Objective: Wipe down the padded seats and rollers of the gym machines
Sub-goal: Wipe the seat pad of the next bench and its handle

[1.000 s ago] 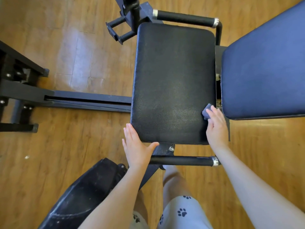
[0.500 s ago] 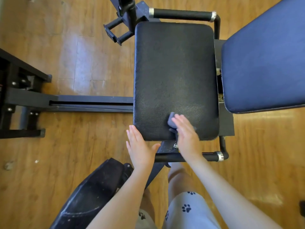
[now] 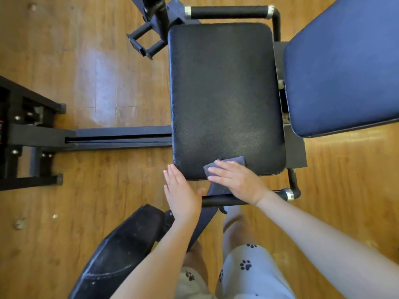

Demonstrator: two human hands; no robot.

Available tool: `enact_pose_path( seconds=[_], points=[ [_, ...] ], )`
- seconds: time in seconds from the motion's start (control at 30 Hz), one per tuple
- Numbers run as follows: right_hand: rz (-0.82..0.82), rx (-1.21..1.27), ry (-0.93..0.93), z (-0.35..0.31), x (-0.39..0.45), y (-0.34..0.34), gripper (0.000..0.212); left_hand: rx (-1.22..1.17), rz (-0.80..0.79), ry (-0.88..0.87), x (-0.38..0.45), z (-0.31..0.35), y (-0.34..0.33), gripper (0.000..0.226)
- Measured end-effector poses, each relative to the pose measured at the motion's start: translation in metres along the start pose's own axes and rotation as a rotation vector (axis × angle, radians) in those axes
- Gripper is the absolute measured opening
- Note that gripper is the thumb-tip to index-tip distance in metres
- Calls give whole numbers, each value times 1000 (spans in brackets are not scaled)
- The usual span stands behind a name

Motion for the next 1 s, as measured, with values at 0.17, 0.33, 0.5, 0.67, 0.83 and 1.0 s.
enact_pose_path(
  seconds=[0.17,0.33,0.5,0.67,0.83,1.0],
  points=[
    [-62,4,-214,40,-76,22,44,116,40,-98,-2,11,1,104],
    [222,62,-568,53,-93,33,37,198,17,-169,-3,18,-3,104],
    [829,506,-1447,85,-125,42,34,209,17,-180,-3,16,-5,106],
    [787,691,-1512,79,-117,33,35,185,9,-186,-4,19,-6,105],
    [863,616,-1622,35,-134,15,39,184,30,-181,-5,20,-8,105],
    [968,598,-1732,14,-120,4,43,162,57,-199,-4,20,-10,107]
  ],
)
Point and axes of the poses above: each hand's wrist, its own x-axis towards the middle knuckle, its own y-axis out of the back of the hand, z = x × y, the point moved 5 cm from there along x, towards the middle knuckle, and after that the axes turned 15 degrees about y, right-handed, at the moved point
